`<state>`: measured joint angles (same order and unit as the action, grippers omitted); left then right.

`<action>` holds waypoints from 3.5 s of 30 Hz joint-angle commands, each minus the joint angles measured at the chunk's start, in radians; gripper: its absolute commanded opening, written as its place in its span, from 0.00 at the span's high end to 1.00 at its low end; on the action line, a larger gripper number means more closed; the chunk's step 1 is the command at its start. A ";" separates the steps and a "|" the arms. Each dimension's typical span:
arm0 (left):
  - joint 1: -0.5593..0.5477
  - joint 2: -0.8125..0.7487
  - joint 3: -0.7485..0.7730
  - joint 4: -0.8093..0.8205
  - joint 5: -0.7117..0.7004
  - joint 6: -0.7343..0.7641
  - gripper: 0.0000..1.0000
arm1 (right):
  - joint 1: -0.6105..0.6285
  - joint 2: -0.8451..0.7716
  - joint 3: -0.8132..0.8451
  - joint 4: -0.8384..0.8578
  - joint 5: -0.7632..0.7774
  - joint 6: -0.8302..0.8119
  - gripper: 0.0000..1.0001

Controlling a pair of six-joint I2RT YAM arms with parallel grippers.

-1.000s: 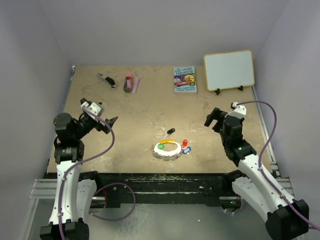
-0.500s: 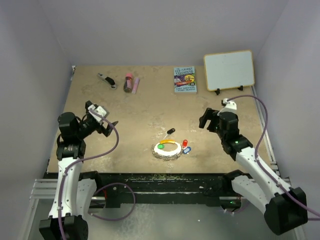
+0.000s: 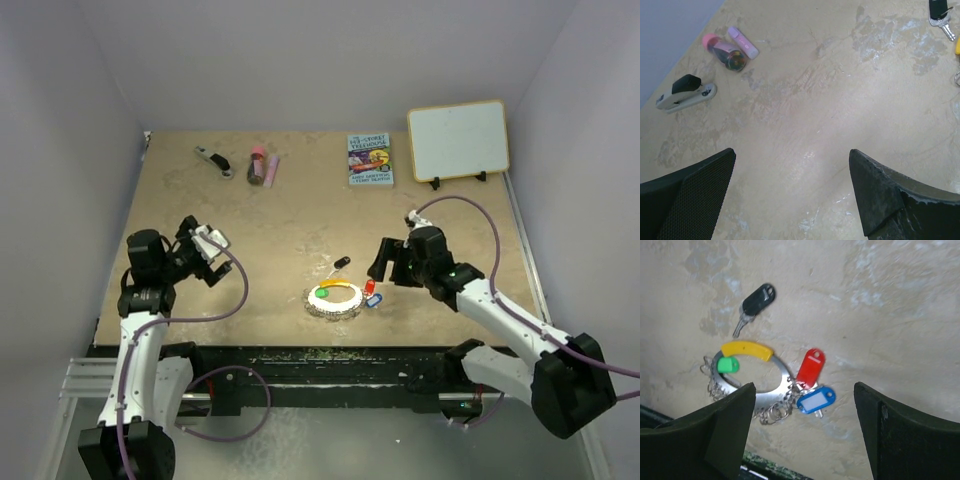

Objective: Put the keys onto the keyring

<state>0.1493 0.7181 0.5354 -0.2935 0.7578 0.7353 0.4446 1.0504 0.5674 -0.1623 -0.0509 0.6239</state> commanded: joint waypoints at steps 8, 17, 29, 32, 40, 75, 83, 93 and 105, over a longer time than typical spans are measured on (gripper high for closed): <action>-0.005 -0.003 -0.040 0.090 0.027 -0.010 0.02 | 0.192 0.160 -0.054 0.066 -0.065 0.201 0.22; -0.008 -0.007 -0.029 0.084 0.035 -0.023 0.02 | 0.257 0.202 -0.038 0.112 -0.041 0.245 0.41; -0.010 -0.010 -0.034 0.065 0.045 -0.023 0.02 | 0.358 0.382 0.114 0.201 -0.030 0.210 0.45; -0.011 -0.010 -0.025 0.052 0.041 -0.017 0.02 | 0.367 0.399 0.173 0.144 0.000 0.175 0.44; -0.013 -0.013 -0.031 0.028 0.033 0.007 0.02 | 0.367 0.261 0.217 -0.102 0.150 0.151 0.42; -0.013 -0.013 -0.033 0.006 0.063 0.006 0.02 | 0.355 0.401 0.175 0.099 0.051 0.125 0.42; -0.012 -0.010 -0.037 0.017 0.078 0.004 0.02 | 0.355 0.196 0.204 0.076 0.039 0.038 0.42; -0.013 -0.006 -0.017 0.004 0.147 -0.009 0.02 | 0.356 0.180 0.160 -0.063 0.175 -0.107 0.48; -0.014 -0.010 -0.017 -0.004 0.144 -0.005 0.02 | 0.358 0.269 0.226 -0.181 0.255 -0.162 0.66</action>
<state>0.1417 0.7139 0.4946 -0.3099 0.8612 0.7254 0.8028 1.2911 0.7448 -0.3103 0.1650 0.4877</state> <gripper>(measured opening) 0.982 0.345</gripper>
